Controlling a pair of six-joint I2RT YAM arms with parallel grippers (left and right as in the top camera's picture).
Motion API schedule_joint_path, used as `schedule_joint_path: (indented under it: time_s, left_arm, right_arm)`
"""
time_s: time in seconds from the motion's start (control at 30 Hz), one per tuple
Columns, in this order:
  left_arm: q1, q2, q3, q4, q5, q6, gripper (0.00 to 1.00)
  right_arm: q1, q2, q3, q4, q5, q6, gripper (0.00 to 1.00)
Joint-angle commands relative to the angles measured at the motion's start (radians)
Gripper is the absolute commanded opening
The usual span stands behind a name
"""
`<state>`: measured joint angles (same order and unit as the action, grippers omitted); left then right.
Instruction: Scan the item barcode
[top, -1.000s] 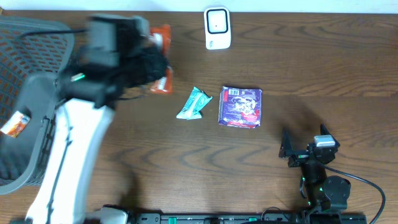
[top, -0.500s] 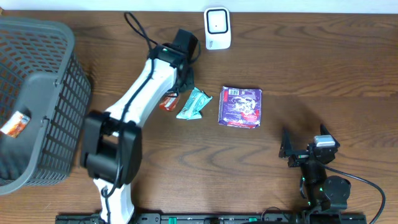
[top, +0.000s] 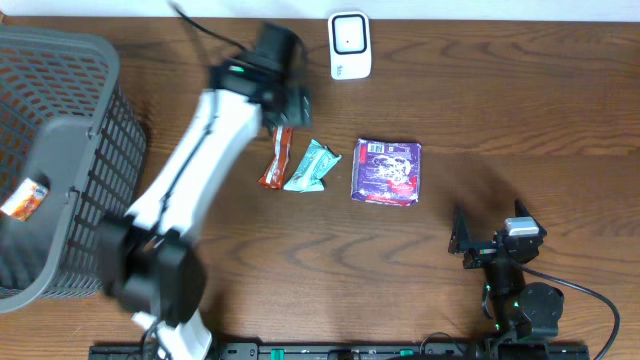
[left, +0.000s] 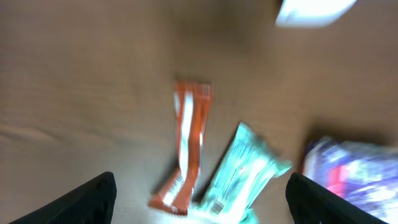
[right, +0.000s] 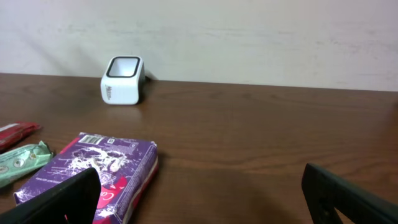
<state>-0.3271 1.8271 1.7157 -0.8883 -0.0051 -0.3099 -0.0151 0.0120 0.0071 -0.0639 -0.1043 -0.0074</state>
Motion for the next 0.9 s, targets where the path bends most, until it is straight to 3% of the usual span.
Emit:
schedule_joint_path:
  time_s: [0.0,0.03,0.07,0.23,0.43,0.67,0.87]
  left_arm:
    - [0.105,-0.213,0.063,0.043,-0.048,0.029,0.88]
    - [0.141,-0.255,0.063,0.063,-0.086,0.029,0.96]
    - [0.176,-0.290,0.062,0.079,-0.124,0.029,0.96]
    - [0.399,-0.403,0.062,0.131,-0.301,0.029,0.96]
    - [0.673,-0.385,0.017,0.117,-0.348,0.025,0.96]
    - [0.869,-0.255,-0.064,0.122,-0.348,-0.203,1.00]
    - [0.957,-0.116,-0.067,0.065,-0.364,-0.305,0.99]
  right_arm:
    - [0.009,-0.005,-0.001,-0.004,-0.006,0.014,0.99]
    - [0.010,-0.005,-0.001,-0.004,-0.006,0.014,0.99]
    - [0.010,-0.005,-0.001,-0.004,-0.006,0.014,0.99]
    - [0.010,-0.005,-0.001,-0.004,-0.006,0.014,0.99]
    - [0.010,-0.005,-0.001,-0.004,-0.006,0.014,0.99]
    - [0.010,-0.005,-0.001,-0.004,-0.006,0.014,0.99]
    - [0.010,-0.005,-0.001,-0.004,-0.006,0.014,0.99]
